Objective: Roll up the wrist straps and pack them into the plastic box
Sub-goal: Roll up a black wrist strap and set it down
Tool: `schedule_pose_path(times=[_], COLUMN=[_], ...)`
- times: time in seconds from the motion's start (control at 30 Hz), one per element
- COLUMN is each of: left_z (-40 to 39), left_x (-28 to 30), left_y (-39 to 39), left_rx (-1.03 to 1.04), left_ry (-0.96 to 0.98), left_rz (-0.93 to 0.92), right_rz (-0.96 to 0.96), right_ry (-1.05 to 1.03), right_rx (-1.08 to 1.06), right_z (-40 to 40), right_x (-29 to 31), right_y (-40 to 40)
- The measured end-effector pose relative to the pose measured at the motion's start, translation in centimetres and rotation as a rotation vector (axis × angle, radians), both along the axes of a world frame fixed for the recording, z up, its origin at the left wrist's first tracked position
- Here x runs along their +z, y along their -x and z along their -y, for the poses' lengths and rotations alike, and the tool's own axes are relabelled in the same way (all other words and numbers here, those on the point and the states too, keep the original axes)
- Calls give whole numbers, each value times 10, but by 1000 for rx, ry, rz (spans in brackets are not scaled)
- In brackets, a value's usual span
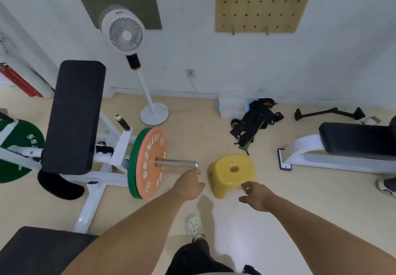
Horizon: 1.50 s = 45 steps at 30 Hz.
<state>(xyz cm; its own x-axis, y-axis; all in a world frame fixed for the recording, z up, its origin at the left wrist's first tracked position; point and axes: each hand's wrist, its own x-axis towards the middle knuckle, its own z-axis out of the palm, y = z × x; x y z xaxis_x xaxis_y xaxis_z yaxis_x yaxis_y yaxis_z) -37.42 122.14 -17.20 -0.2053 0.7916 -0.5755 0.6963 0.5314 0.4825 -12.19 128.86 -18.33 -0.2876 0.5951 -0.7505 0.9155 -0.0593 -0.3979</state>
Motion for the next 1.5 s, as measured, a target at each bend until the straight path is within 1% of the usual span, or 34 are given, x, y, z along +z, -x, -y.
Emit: schedule_pose_path(times=[0.1,0.3,0.43,0.63,0.83,1.07,1.3,1.5], left_z=[-60,-169,-226,-310,-375,-449,-529,-621], left_x=[-9,-14,-17,-22,-10,-11,-30,-53], left_y=[13,27,22,0,-24,-33,-12,51], left_rx=[16,-106,-141,-123,-124,-117,-144,-200], left_ry=[33,82,147,149,141,131,151,151], left_rz=[54,55,62,52,35,35,70,126], right_rz=[31,17,51,68,45,42,66,136], right_ry=[3,-29,1,-4,-47,-13,9,27], right_rx=[-11,-49,-29,52,-36,-77,-126,-179], right_z=[-46,-137,-182,-279,-375,-440,-499,-572], right_x=[0,12,9,6,16,18,6,-8], right_y=[16,35,32,-1,-46,-57,-31,28])
